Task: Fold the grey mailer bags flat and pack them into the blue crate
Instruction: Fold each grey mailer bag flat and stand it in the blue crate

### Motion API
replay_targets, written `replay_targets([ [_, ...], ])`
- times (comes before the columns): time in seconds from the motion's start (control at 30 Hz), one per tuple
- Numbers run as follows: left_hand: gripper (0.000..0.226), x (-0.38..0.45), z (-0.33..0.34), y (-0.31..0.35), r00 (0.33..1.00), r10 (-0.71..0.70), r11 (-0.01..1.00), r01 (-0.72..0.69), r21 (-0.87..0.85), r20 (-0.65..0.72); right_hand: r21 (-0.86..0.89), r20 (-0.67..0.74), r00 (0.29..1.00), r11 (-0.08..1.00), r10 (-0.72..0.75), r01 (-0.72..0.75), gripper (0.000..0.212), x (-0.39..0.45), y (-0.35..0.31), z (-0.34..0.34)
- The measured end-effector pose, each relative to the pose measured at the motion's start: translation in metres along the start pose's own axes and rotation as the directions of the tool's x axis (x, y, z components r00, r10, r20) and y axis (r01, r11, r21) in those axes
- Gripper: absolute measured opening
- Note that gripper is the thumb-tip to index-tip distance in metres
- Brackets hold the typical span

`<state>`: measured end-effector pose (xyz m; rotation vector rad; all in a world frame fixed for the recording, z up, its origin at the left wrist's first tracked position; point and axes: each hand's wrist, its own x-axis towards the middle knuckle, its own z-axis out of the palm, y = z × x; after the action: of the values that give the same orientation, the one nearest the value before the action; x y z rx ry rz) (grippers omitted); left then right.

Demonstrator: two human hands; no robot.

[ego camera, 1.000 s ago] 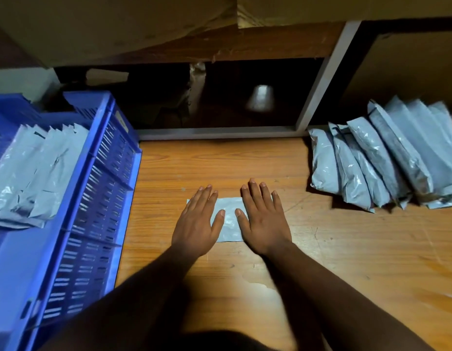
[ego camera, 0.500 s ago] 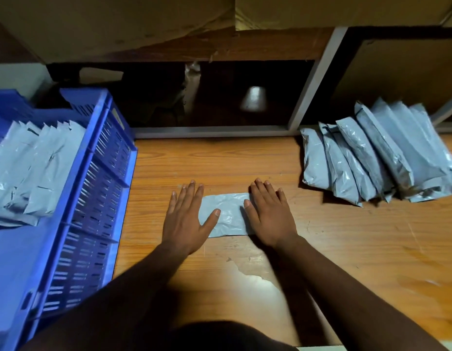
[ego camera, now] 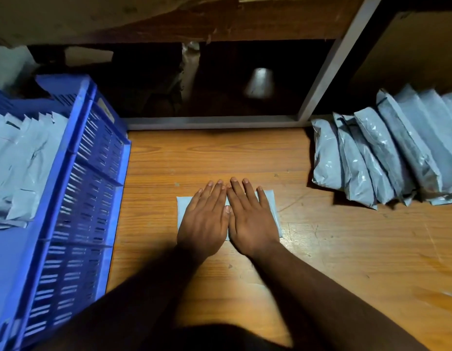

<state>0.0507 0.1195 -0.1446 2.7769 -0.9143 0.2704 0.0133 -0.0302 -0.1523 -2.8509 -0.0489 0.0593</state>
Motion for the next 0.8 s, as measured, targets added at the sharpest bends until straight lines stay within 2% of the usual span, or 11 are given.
replay_targets([
  [0.07, 0.052, 0.001, -0.003, 0.0, 0.999, -0.018, 1.0, 0.018, 0.001, 0.05, 0.0, 0.007, 1.0, 1.0, -0.005, 0.005, 0.057, -0.002, 0.0, -0.002],
  [0.17, 0.065, 0.0, -0.01, -0.001, 0.979, -0.115, 0.992, 0.122, -0.031, 0.168, 0.038, 0.023, 0.999, 0.999, -0.024, 0.023, 0.059, -0.003, 0.003, -0.007],
  [0.3, 0.074, -0.025, -0.016, -0.012, 0.944, -0.247, 0.965, 0.261, -0.035, 0.22, 0.058, -0.023, 0.99, 0.989, 0.14, -0.138, 0.061, -0.03, 0.027, -0.014],
  [0.5, 0.074, -0.03, -0.028, -0.014, 0.894, -0.295, 0.91, 0.37, -0.186, 0.336, 0.05, 0.024, 0.987, 0.986, 0.159, -0.16, 0.063, -0.037, 0.025, -0.02],
  [0.6, 0.068, -0.024, -0.046, -0.012, 0.92, -0.287, 0.905, 0.352, -0.239, 0.267, 0.09, -0.012, 0.991, 0.987, 0.134, -0.132, 0.066, -0.035, 0.026, -0.036],
  [0.7, 0.067, -0.024, -0.06, -0.012, 0.942, -0.233, 0.923, 0.292, -0.251, 0.243, 0.118, -0.075, 0.997, 0.993, -0.006, 0.015, 0.063, -0.027, 0.016, -0.05],
  [0.8, 0.062, -0.023, -0.07, -0.01, 0.974, -0.118, 0.954, 0.165, -0.25, 0.193, 0.247, -0.017, 0.995, 0.964, -0.102, 0.103, 0.038, -0.018, 0.005, -0.061],
])
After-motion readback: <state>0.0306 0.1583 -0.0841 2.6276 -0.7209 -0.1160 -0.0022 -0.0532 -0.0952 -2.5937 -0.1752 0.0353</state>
